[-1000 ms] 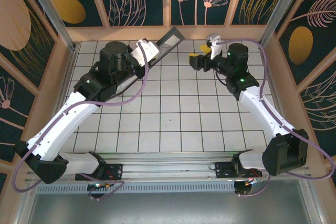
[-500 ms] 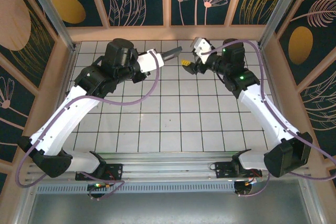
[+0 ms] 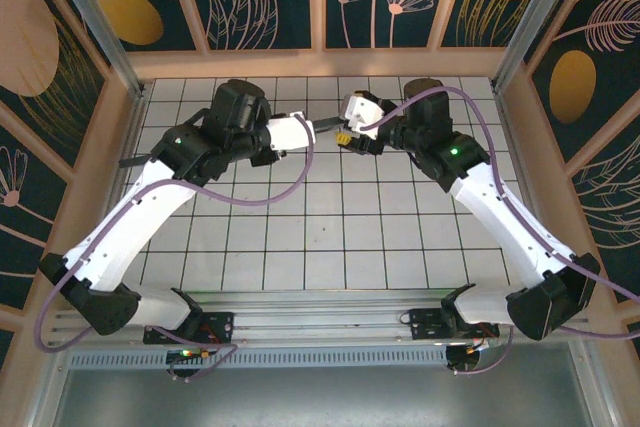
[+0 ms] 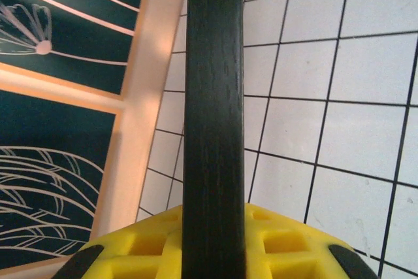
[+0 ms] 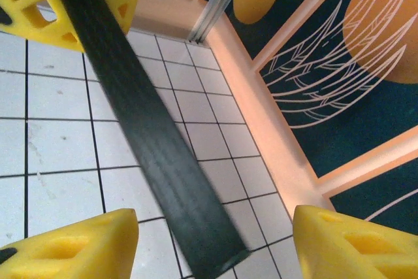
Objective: Put the photo into the frame
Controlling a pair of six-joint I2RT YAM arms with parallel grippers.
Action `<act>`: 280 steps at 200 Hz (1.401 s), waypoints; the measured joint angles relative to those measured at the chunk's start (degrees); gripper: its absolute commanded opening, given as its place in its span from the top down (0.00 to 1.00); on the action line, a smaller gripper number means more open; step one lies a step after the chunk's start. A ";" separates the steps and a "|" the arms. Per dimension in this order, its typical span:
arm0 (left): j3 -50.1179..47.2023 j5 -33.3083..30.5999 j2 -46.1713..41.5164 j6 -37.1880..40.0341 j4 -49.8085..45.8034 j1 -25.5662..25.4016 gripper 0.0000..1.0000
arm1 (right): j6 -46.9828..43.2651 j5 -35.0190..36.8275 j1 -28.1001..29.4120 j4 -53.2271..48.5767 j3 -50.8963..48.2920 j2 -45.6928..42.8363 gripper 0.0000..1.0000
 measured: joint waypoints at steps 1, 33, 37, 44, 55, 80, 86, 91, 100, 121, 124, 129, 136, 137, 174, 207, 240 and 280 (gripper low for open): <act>-0.09 0.04 0.09 0.13 -0.07 0.00 1.00 | -0.17 0.07 0.02 -0.17 0.00 0.00 0.37; -1.90 0.70 0.92 1.62 -0.70 0.00 1.00 | -2.34 0.13 0.66 -2.82 0.09 0.04 0.44; -2.10 0.76 0.94 1.77 -0.72 0.00 1.00 | -2.64 -0.04 0.70 -3.06 0.09 0.09 0.44; -2.36 0.92 0.94 1.88 -0.72 0.00 1.00 | -2.95 -0.37 0.74 -3.56 0.09 0.13 0.46; -2.67 1.11 0.94 2.03 -0.72 0.00 1.00 | -3.52 -1.01 0.74 -4.13 0.09 0.37 0.49; -3.65 1.49 0.94 2.67 -0.59 0.04 1.00 | -3.98 -2.23 0.74 -5.60 0.09 1.51 0.51; -3.93 1.57 0.94 2.84 -0.59 0.07 1.00 | -4.00 -2.60 0.74 -5.92 0.09 1.79 0.51; -4.20 1.62 0.94 3.02 -0.55 0.07 1.00 | -4.04 -2.89 0.74 -6.21 0.09 2.10 0.52; -4.59 1.66 0.94 3.10 -0.55 0.11 1.00 | -4.11 -3.34 0.74 -6.64 0.09 2.49 0.54; -5.31 1.99 0.92 3.17 -0.55 0.33 1.00 | -4.44 -4.55 0.74 -7.08 0.09 3.26 0.56; -5.40 2.01 0.92 3.17 -0.52 0.35 1.00 | -4.52 -4.68 0.74 -7.15 0.09 3.34 0.56; -5.55 2.03 0.92 3.21 -0.48 0.37 1.00 | -4.63 -4.92 0.74 -7.26 0.07 3.52 0.57; -5.75 2.05 0.92 3.26 -0.44 0.37 1.00 | -4.66 -5.33 0.74 -7.37 0.02 3.74 0.57; -5.79 2.08 0.94 3.26 -0.39 0.37 1.00 | -4.66 -5.40 0.74 -7.37 0.02 3.74 0.57; -6.75 2.69 0.92 3.67 0.44 0.37 1.00 | -4.66 -6.51 0.74 -7.39 -0.90 4.52 0.58; -7.37 3.67 0.92 3.67 1.22 0.37 1.00 | -4.66 -7.65 0.72 -7.37 -2.10 4.94 0.63; -8.17 3.74 0.92 3.76 2.03 0.31 1.00 | -4.61 -8.55 0.68 -7.26 -2.23 5.25 0.72; -8.72 3.56 0.87 5.49 2.89 0.33 1.00 | -7.06 -9.18 0.61 -7.28 -2.47 5.27 0.83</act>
